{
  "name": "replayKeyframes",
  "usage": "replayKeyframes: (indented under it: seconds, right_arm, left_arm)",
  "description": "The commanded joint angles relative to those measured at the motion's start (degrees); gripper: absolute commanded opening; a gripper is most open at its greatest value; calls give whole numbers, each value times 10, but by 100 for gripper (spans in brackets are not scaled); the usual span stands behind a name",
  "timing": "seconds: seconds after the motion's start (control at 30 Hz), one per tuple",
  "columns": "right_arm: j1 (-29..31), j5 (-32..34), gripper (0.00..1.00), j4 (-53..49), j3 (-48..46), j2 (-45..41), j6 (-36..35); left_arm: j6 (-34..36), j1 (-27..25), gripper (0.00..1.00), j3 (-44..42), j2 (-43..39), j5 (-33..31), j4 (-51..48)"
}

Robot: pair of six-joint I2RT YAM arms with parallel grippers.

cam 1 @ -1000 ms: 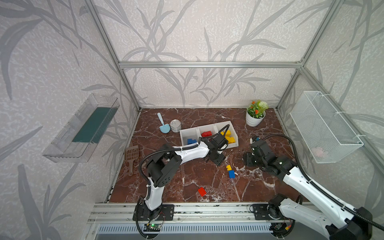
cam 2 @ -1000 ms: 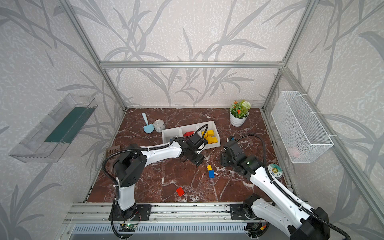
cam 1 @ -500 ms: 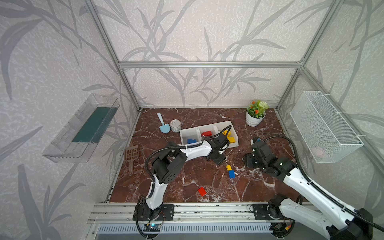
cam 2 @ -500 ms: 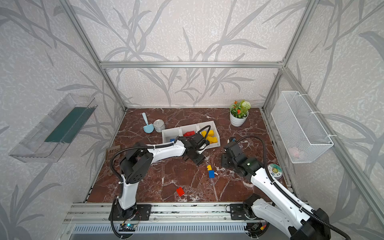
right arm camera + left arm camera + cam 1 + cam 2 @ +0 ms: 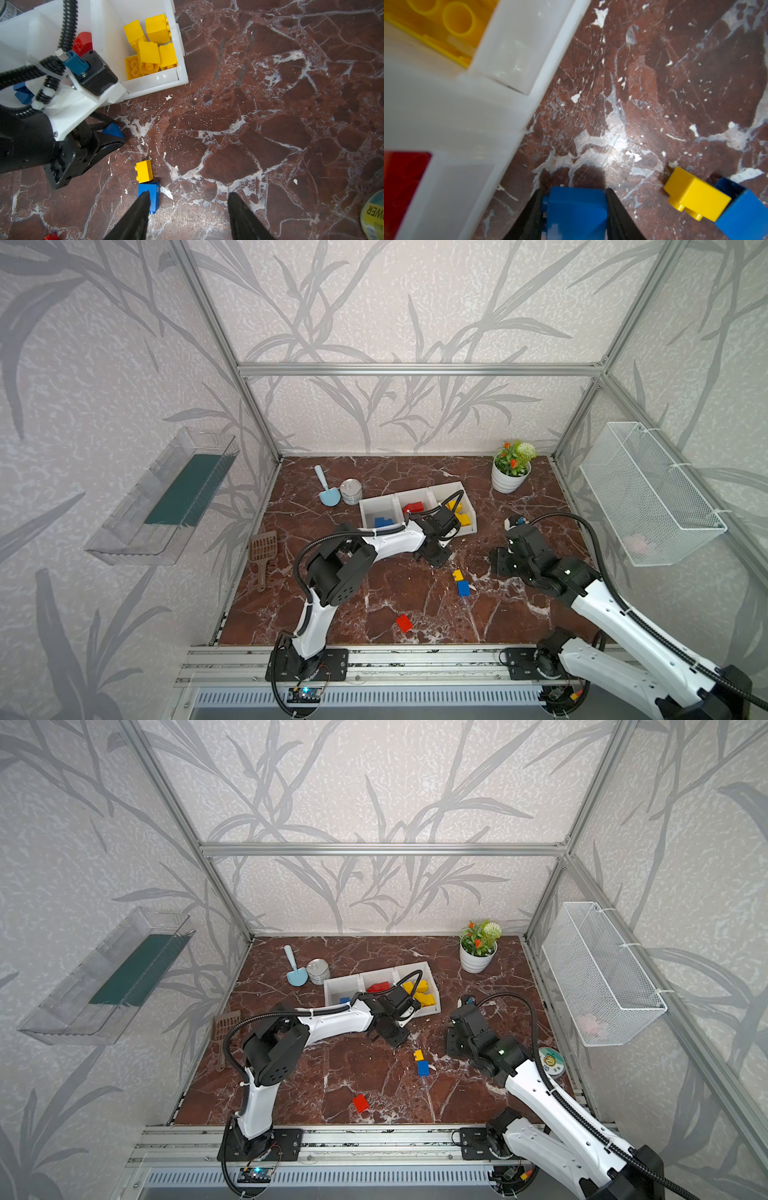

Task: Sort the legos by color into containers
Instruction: 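Carry the blue brick with the left gripper into the nearest compartment, release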

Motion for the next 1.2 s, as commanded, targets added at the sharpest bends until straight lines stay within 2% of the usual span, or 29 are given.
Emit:
replayKeyframes:
  seconds: [0.0,0.17,0.33,0.4,0.47,0.53,0.67,0.9,1.17]
  right_arm:
    - [-3,15,60,-16,-7,-11,9]
    - [-4,17,60,-20,-8,-16,9]
    - [-4,18,60,-20,-8,-17,8]
    - [-4,17,60,-18,-8,-15,9]
    - [-4,15,60,-15,-10,-13,9]
    - [-4,14,59,-12,-11,-10,9]
    - [-4,8,59,-5,-10,-1,10]
    - [-4,7,59,-12,-10,-10,10]
    - [-4,9,59,-19,-19,-22,19]
  left_arm:
    - [-8,0,34,-17,-33,14,7]
    - [-29,21,34,-25,-101,29,18]
    - [-59,84,34,-44,-185,27,40]
    - [-82,117,34,-66,-221,4,64]
    - [-84,145,36,-96,-254,-42,92]
    - [-79,172,37,-108,-270,-59,97]
    - [-79,218,37,-97,-255,-55,78]
    - [-104,262,39,-87,-213,-61,78]
    - [-109,270,56,-88,-205,-56,85]
